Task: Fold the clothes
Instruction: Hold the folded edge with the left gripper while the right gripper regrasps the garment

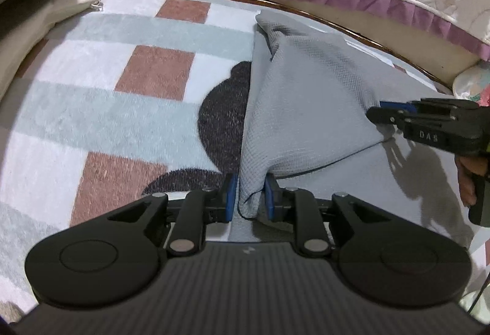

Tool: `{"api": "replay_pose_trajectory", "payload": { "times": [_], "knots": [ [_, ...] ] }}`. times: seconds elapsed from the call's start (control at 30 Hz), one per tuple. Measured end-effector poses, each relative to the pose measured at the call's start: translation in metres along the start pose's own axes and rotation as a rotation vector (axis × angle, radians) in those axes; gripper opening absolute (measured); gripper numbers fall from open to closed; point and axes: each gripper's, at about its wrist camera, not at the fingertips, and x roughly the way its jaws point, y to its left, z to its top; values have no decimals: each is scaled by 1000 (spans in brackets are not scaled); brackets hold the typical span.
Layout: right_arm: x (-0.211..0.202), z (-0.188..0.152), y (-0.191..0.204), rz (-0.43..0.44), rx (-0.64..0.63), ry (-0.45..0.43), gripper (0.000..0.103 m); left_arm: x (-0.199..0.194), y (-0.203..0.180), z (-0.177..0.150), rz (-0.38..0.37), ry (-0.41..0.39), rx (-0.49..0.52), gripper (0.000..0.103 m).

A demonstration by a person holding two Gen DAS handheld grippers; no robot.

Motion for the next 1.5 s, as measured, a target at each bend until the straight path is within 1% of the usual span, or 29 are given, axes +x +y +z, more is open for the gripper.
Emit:
{"api": "replay_pose_trajectory", "payload": {
  "times": [0.07, 0.1, 0.17, 0.2, 0.23, 0.27, 0.3, 0.33, 0.37, 0.43, 0.47, 0.53, 0.6, 0.67, 0.73, 0.77, 0.8, 0.83, 0.87, 0.9, 0.93, 0.97, 1.0, 1.03, 1.07, 1.2, 1.3, 1.4, 1.5],
  "knots": [
    [-4, -2, -1, -24, -11, -9, 12, -4, -2, 2, -12, -15, 4, 10],
    [-5, -3, -2, -35, -13, -14, 8, -8, -2, 3, -18, -36, -9, 10],
    [-8, -2, -6, -54, -2, -18, 6, -19, 0, 7, -27, -99, -51, 9],
    [-11, -2, -6, -79, 3, -25, 5, -24, 1, 9, -28, -119, -56, 5],
    [-14, -1, -5, -129, -5, -33, 1, -28, 1, 11, -16, -134, -49, 4],
    [-17, 0, -3, -215, -26, -47, 2, -31, 1, 13, -4, -141, -33, 4],
    [-21, 2, -1, -301, -47, -61, 10, -34, 1, 14, 8, -141, -11, 4],
    [-24, 4, -2, -360, -49, -74, 17, -35, 1, 15, 4, -141, -6, 4],
    [-26, 8, -7, -343, -8, -84, 17, -35, 3, 16, -12, -141, -17, 4],
    [-28, 20, -16, -223, 60, -95, 17, -34, 6, 16, -48, -179, -36, 7],
    [-26, 29, -15, -170, 68, -103, 17, -32, 5, 15, -51, -201, -28, 9],
    [-16, 49, -9, -55, 72, -115, 17, -28, 3, 13, -55, -246, -12, 20],
    [0, 70, -3, 62, 78, -110, 17, -23, 1, 11, -54, -281, 3, 23],
    [26, 92, 3, 149, 73, -79, 26, -12, 2, 9, -52, -261, 3, 23],
    [49, 112, 11, 179, 66, -51, 38, -2, 3, 6, -56, -236, -3, 23],
    [61, 120, 14, 197, 65, -30, 42, 3, 4, 5, -65, -228, -5, 20],
    [74, 129, 15, 232, 66, 15, 51, 6, 3, 4, -74, -219, 5, 15],
    [85, 134, 17, 241, 62, 55, 55, 9, 2, 3, -76, -210, 22, 6],
    [93, 138, 19, 223, 60, 83, 55, 11, 1, 1, -79, -202, 39, 3],
    [99, 139, 20, 205, 68, 108, 56, 11, -2, 1, -77, -199, 57, 3],
    [104, 139, 20, 197, 80, 130, 56, 9, -5, 2, -71, -201, 75, 2],
    [108, 138, 19, 223, 95, 146, 49, 7, -8, 2, -66, -203, 92, 2],
    [111, 137, 18, 256, 95, 163, 8, 4, -11, 3, -62, -200, 102, 2],
    [113, 136, 19, 258, 86, 170, 10, 0, -12, 3, -59, -194, 103, 2],
    [115, 136, 20, 262, 80, 174, 9, -3, -13, 3, -56, -192, 102, 2],
    [114, 139, 17, 287, 133, 126, 9, -11, -9, 2, -47, -179, 80, 1],
    [112, 143, 16, 290, 155, 117, 9, -7, -5, -2, -46, -137, 58, 1],
    [113, 145, 13, 288, 165, 107, 8, -7, -5, -4, -18, -104, 80, 1],
    [110, 143, 11, 289, 173, 75, 9, -8, -1, -3, -28, -78, 49, 1]
  ]
}}
